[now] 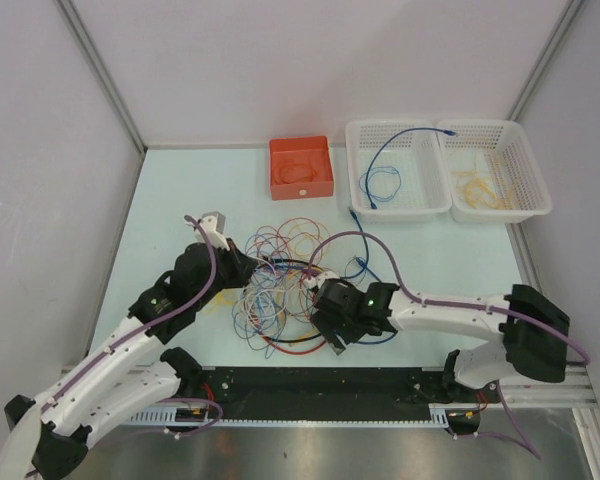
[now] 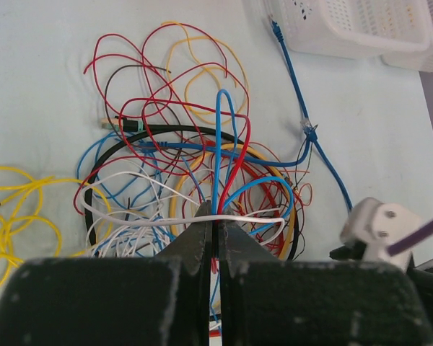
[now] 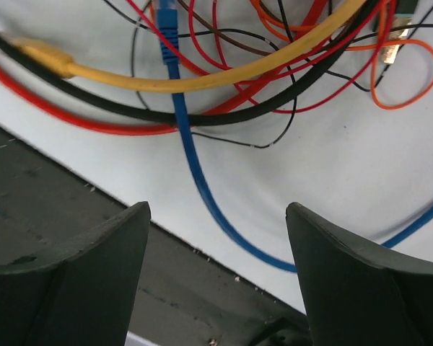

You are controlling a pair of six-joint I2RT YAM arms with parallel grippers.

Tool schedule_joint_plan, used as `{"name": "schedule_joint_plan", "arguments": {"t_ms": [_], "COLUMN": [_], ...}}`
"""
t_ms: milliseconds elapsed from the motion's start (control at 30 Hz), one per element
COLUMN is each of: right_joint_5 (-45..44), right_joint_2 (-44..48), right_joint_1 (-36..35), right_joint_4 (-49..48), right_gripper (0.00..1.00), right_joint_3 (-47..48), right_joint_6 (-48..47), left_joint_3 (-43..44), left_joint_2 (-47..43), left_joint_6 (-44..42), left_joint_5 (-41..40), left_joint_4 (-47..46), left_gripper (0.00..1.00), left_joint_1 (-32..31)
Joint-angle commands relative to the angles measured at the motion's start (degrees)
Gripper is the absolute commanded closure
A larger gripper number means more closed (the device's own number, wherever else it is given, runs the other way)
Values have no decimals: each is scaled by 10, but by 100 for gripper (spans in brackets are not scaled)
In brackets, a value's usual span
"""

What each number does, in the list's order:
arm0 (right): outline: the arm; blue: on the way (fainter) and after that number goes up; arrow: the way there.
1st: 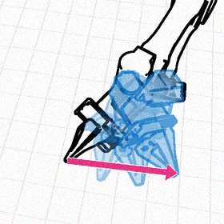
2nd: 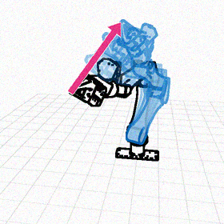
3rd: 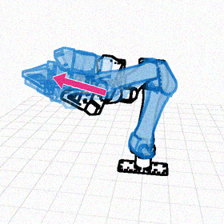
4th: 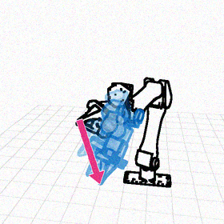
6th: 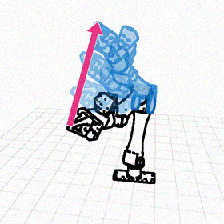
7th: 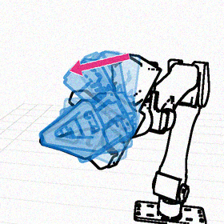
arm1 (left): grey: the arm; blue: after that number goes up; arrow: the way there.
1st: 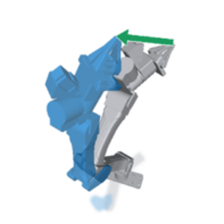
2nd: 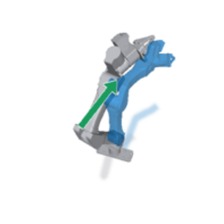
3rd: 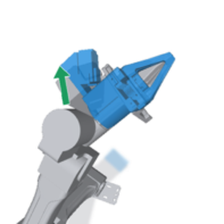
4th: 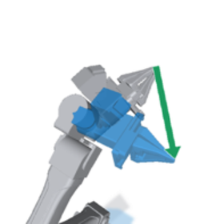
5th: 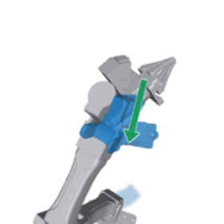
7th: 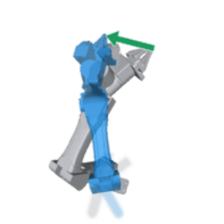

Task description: Untangle the cables

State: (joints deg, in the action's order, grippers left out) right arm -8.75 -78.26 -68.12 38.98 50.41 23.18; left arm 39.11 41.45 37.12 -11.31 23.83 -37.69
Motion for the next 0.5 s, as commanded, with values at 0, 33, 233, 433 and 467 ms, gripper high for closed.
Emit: {"name": "schedule_joint_plan", "arguments": {"t_ms": [0,33,233,433,467], "right_joint_5": [-18,-13,16,5,4], "right_joint_2": [-58,-63,-78,15,32], "right_joint_1": [5,9,24,3,-3], "right_joint_4": [-20,-28,-49,8,27], "right_gripper": [21,22,64,100,100], "right_joint_3": [7,7,7,26,50], "right_joint_6": [-27,-26,-23,-3,0], "left_joint_3": [-11,-14,-19,-14,-13], "left_joint_2": [-8,-8,-18,-23,-23], "left_joint_6": [11,14,12,6,5], "left_joint_5": [14,15,9,1,-2], "left_joint_4": [-17,-17,-10,-3,-1], "left_gripper": [100,100,100,100,100], "left_joint_1": [3,3,4,3,4]}}
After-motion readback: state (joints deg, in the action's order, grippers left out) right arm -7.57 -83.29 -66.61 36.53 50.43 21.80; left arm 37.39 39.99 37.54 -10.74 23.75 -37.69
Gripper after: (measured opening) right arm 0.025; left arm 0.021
